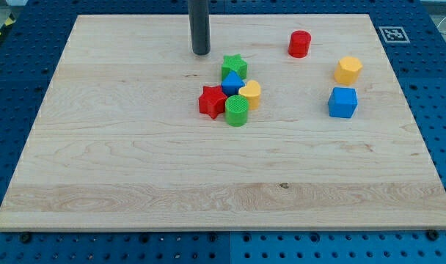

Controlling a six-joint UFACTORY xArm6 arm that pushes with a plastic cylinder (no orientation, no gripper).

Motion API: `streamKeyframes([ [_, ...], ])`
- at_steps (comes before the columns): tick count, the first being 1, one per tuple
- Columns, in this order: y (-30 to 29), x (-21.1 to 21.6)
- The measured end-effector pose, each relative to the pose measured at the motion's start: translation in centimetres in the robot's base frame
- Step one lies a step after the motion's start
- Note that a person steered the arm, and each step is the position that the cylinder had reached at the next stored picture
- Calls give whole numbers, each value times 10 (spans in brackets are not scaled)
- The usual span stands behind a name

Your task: Move the green star closer to the yellow heart and blue triangle

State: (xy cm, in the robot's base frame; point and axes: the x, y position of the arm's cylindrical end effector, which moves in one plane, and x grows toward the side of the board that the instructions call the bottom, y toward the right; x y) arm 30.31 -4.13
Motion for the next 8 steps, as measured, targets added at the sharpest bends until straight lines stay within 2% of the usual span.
streamKeyframes([
  [2,17,32],
  [5,48,38],
  [8,51,44],
])
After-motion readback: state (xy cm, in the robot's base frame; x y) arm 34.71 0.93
